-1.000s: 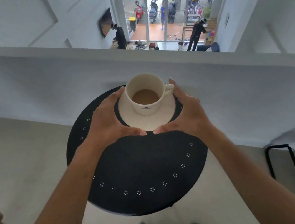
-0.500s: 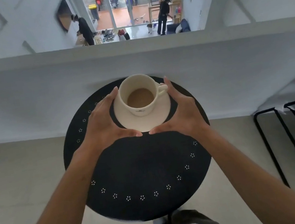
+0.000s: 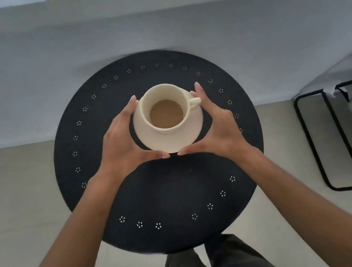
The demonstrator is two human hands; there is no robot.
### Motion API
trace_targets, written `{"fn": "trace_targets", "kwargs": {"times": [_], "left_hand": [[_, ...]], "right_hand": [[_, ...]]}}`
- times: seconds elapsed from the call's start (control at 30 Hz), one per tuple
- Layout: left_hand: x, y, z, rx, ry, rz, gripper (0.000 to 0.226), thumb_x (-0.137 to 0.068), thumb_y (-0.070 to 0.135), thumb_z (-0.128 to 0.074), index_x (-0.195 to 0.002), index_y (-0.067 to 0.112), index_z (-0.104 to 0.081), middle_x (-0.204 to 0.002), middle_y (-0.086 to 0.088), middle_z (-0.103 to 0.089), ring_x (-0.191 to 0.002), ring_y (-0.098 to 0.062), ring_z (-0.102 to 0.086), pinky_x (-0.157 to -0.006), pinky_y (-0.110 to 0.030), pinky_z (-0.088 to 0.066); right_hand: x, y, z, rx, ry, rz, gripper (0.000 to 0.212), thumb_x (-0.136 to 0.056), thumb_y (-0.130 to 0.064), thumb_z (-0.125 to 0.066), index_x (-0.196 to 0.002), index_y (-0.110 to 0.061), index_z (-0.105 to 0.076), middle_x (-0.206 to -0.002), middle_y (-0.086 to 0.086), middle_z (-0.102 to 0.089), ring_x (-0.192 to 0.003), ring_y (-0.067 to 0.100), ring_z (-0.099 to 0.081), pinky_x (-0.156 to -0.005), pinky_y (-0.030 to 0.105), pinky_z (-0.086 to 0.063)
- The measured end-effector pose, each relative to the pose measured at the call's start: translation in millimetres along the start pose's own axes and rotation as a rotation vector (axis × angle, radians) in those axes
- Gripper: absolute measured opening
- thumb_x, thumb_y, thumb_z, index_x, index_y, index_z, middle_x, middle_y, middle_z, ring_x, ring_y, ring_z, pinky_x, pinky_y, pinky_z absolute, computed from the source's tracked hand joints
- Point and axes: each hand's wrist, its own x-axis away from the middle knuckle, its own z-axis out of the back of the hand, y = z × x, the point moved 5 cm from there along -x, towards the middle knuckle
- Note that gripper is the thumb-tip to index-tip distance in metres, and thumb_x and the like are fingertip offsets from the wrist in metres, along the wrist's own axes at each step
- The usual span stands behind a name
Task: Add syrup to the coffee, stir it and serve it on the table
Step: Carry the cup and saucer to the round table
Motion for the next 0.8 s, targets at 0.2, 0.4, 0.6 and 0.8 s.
{"fn": "trace_targets", "kwargs": {"times": [0.2, 0.4, 0.6, 0.8], "left_hand": [[-10.4, -59.0, -24.2, 0.004, -0.065, 0.011, 0.141, -0.039, 0.053, -0.097, -0.155, 0.027, -0.023, -0.153, 0.013, -0.040, -0.142, -0.008, -0.034, -0.105, -0.001, -0.013], [-27.0, -102.7, -48.1, 0.030, -0.112, 0.044, 0.141, -0.040, 0.044, -0.099, -0.156, 0.028, -0.021, -0.154, 0.017, -0.034, -0.143, -0.004, -0.027, -0.106, -0.002, -0.013], [-46.6, -125.6, -69.2, 0.008, -0.140, 0.073, 0.140, -0.039, 0.047, -0.098, -0.155, 0.028, -0.023, -0.158, 0.018, -0.028, -0.150, -0.011, -0.020, -0.119, -0.036, -0.026], [-56.2, -143.0, -83.8, 0.015, -0.145, 0.079, 0.141, -0.040, 0.052, -0.096, -0.156, 0.026, -0.021, -0.159, 0.016, -0.028, -0.150, -0.011, -0.018, -0.120, -0.038, -0.025]], "right_hand": [[-11.6, 34.2, -49.1, 0.018, -0.009, -0.108, 0.152, -0.046, -0.041, -0.103, -0.164, -0.012, -0.012, -0.147, -0.019, -0.046, -0.143, 0.017, -0.047, -0.122, 0.054, -0.031], [-26.7, 67.6, -83.6, 0.037, -0.017, -0.176, 0.151, -0.047, -0.041, -0.103, -0.164, -0.014, -0.012, -0.147, -0.023, -0.041, -0.150, 0.014, -0.036, -0.127, 0.049, -0.020], [-42.0, 90.8, -99.2, 0.067, -0.021, -0.219, 0.152, -0.046, -0.045, -0.101, -0.164, -0.017, -0.010, -0.157, -0.008, -0.046, -0.151, 0.024, -0.035, -0.124, 0.052, -0.024], [-50.5, 106.7, -110.5, 0.069, -0.034, -0.242, 0.153, -0.047, -0.047, -0.101, -0.164, -0.015, -0.008, -0.160, -0.007, -0.042, -0.155, 0.024, -0.027, -0.123, 0.031, -0.007]]}}
